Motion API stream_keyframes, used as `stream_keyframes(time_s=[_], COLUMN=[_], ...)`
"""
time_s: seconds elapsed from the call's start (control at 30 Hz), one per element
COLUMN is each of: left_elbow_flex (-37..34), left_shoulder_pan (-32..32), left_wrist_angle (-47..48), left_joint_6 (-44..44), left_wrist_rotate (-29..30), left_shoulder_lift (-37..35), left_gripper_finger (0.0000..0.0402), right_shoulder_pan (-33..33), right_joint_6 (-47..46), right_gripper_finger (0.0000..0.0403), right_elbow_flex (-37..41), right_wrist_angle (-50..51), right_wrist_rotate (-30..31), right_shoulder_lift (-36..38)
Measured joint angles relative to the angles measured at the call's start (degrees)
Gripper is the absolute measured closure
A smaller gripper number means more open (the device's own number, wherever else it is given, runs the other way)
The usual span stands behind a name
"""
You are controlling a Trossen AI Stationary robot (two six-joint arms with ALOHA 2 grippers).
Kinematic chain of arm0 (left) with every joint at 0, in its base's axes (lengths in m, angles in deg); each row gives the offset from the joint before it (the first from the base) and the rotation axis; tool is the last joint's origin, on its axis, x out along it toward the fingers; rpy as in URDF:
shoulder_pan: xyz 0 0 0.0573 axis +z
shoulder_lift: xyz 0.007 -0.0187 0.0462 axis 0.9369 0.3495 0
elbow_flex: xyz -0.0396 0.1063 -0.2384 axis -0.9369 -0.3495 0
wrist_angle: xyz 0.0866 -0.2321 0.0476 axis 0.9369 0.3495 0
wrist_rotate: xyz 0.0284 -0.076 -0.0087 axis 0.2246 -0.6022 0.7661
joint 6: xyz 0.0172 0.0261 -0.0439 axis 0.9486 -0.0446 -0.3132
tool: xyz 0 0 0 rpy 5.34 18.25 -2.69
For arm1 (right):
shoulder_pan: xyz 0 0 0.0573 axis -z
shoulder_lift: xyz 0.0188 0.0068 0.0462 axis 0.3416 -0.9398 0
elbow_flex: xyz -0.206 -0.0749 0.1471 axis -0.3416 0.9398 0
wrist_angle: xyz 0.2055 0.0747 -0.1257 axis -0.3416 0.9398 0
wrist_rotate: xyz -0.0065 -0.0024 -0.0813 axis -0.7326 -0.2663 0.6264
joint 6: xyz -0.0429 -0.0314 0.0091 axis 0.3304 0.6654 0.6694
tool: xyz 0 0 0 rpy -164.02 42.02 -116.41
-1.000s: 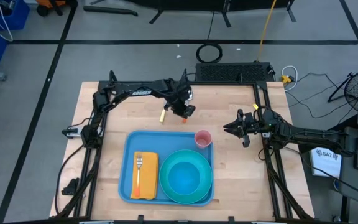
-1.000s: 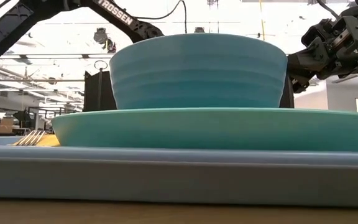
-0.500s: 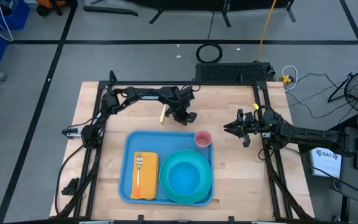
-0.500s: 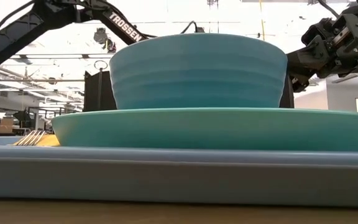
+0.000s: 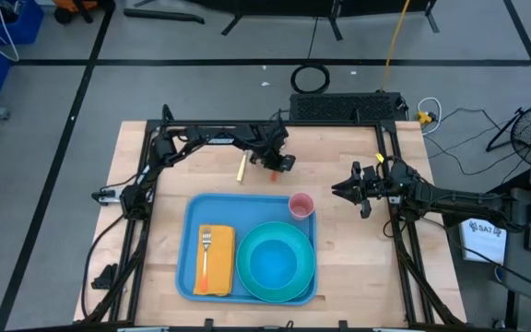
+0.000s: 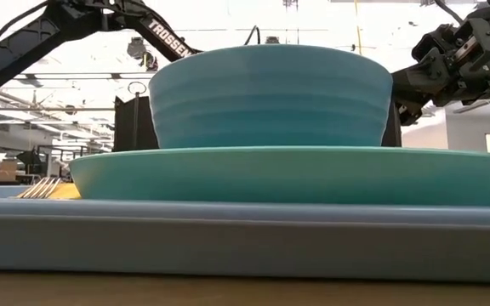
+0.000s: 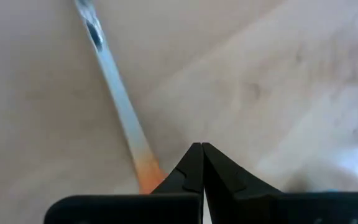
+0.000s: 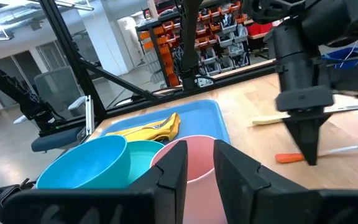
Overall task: Set up tray
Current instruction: Put the orange spoon on the yellow napkin to the right of the orange fork
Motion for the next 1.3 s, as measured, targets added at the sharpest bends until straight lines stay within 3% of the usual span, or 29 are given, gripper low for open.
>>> stream_keyframes(time_s=[0.13, 0.7, 1.3], left_elbow_flex=[0.0, 0.3, 0.3], left_shoulder_pan=[-0.2, -0.5, -0.5], left_wrist_angle=[0.0, 11.7, 22.0], left_joint_6=[-0.9, -3.0, -2.1], left_wrist_rotate=[-0.2, 8.6, 12.1], left_shoulder_lift=[0.0, -0.3, -0.3], left_gripper_finger=[0.0401, 0.0401, 0.0401], right_shoulder_pan=[0.0, 0.0, 0.0], right_joint_6=[0.0, -0.7, -1.1], right_gripper_finger=[0.0335, 0.0335, 0.0335], right_elbow_flex=[0.0, 0.0, 0.0], right_wrist_angle=[0.0, 0.0, 0.0], right_wrist_rotate=[0.0, -1.5, -1.6], right_shoulder_lift=[0.0, 0.0, 0.0])
